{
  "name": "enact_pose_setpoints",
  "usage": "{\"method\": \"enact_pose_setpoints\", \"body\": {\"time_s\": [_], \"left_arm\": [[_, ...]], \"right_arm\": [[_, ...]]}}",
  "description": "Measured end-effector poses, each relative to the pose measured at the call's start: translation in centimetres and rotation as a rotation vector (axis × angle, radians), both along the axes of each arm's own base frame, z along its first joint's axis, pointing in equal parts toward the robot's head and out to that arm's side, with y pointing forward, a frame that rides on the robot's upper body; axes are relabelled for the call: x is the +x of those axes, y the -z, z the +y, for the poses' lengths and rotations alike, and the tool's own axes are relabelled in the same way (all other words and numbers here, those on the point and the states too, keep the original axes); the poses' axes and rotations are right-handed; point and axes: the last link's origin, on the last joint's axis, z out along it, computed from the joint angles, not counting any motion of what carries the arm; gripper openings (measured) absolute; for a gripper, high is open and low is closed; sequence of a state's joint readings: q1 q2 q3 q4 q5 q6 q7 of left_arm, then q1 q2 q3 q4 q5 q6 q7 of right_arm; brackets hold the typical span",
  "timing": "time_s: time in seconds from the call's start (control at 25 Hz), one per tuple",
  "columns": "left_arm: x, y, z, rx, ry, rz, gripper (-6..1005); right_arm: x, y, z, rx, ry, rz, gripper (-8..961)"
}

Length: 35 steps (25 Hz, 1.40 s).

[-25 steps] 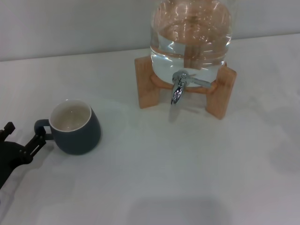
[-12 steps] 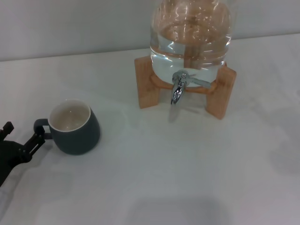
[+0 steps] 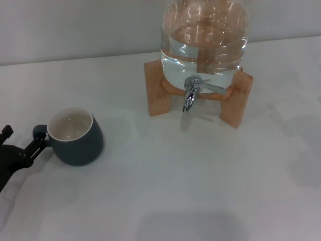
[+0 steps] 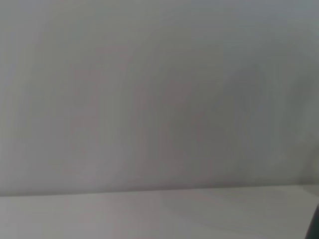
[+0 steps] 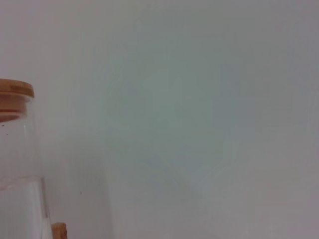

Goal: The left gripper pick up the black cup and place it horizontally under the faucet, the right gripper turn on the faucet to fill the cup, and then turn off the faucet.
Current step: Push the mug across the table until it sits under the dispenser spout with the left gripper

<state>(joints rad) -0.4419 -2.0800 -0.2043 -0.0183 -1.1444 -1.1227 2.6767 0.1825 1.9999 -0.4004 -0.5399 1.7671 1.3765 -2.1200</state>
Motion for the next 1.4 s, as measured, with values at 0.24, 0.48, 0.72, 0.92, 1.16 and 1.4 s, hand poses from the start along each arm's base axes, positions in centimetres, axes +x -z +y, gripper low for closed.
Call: {"method": "enact_pose_setpoints", "body": {"time_s": [0.24,0.48,0.72,0.92,1.16,1.4], "left_arm": [[0.24,0.26,0.38,-0.014,0.002,0.008,855],[0.39,0.37,0.44,-0.014,-0.001,-0.005,854],[0.52,0.36,0.50,-0.016,0.003,-0.014,824],[0.59,0.33,0.63,-0.016,0.002,-0.017,748],[0.70,0.41,0.76,-0.021,0.006,-0.014,549],[0.74,0.48,0.76,-0.023,0.007,-0.012,287]], "right_arm": [[0.07,-0.02,-0.12,0.001,0.002,0.001,853],[0.20,-0.15,-0.30,0.009,0.008,0.003,853],[0.19,-0.19,-0.27,0.011,0.007,0.001,853],[0.16,-0.22,-0.21,0.012,0.005,-0.001,853],[0.12,-0.24,-0.15,0.011,0.003,-0.001,853],[0.09,-0.17,-0.12,0.011,0.003,0.000,853]]}}
